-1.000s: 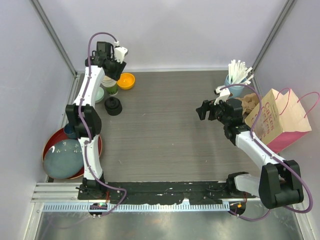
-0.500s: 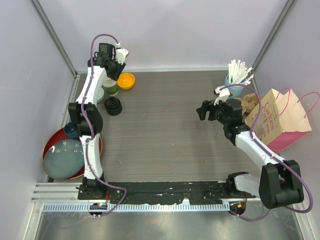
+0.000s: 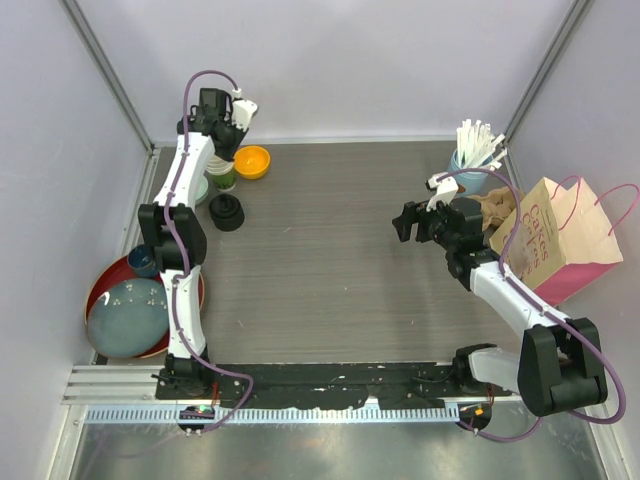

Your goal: Pack the takeout coffee

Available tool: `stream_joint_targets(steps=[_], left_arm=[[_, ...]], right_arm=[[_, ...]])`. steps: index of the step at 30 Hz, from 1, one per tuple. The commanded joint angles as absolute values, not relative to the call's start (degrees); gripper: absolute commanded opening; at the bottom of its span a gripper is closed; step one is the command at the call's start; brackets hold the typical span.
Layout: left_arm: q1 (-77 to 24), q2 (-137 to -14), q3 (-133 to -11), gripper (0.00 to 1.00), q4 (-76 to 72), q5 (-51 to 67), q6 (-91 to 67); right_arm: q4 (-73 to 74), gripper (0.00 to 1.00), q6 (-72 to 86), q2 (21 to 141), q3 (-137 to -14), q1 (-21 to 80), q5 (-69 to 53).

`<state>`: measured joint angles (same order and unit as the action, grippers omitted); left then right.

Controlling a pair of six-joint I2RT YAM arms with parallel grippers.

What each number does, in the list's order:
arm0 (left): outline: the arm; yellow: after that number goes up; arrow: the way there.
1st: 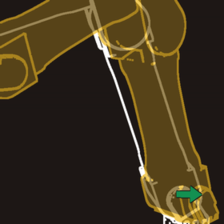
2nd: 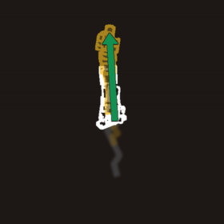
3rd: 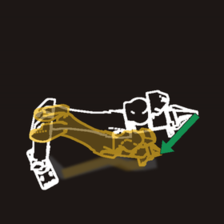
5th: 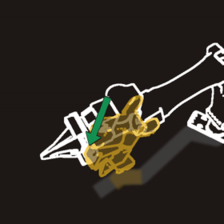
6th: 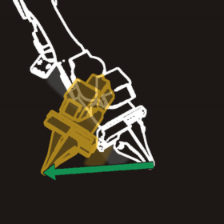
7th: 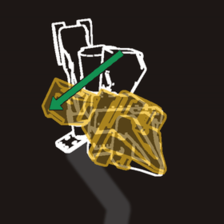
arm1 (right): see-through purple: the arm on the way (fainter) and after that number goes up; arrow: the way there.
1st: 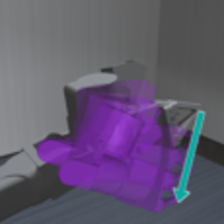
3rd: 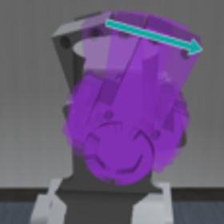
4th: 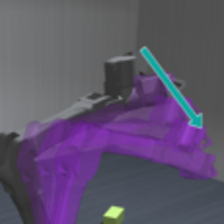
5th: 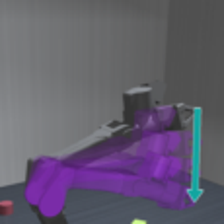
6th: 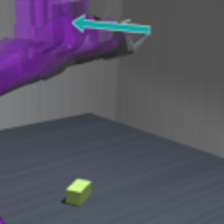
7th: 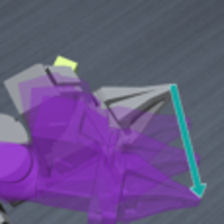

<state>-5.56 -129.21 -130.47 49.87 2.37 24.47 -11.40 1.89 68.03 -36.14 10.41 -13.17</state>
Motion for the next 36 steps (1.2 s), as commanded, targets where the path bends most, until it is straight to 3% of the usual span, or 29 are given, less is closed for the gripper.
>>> stream_joint_targets(steps=[1, 11, 15, 36], left_arm=[[-5.5, -127.0, -132.6, 0.22, 48.3, 2.3, 24.8], [-5.2, -126.0, -132.8, 0.21, 47.5, 1.9, 24.6], [-5.0, -125.9, -133.0, 0.00, 47.7, 0.8, 23.8], [-5.0, -119.7, -132.4, 0.00, 47.6, -4.7, 26.8]], right_arm=[[-12.8, 0.81, 1.2, 68.4, -38.5, 10.9, -12.6], [-12.2, 0.81, 1.1, 69.3, -39.0, 11.3, -13.3], [-11.9, 0.81, 0.9, 69.4, -39.3, 11.5, -13.4], [-10.5, 0.81, 0.6, 69.9, -40.3, 13.4, -14.1]])
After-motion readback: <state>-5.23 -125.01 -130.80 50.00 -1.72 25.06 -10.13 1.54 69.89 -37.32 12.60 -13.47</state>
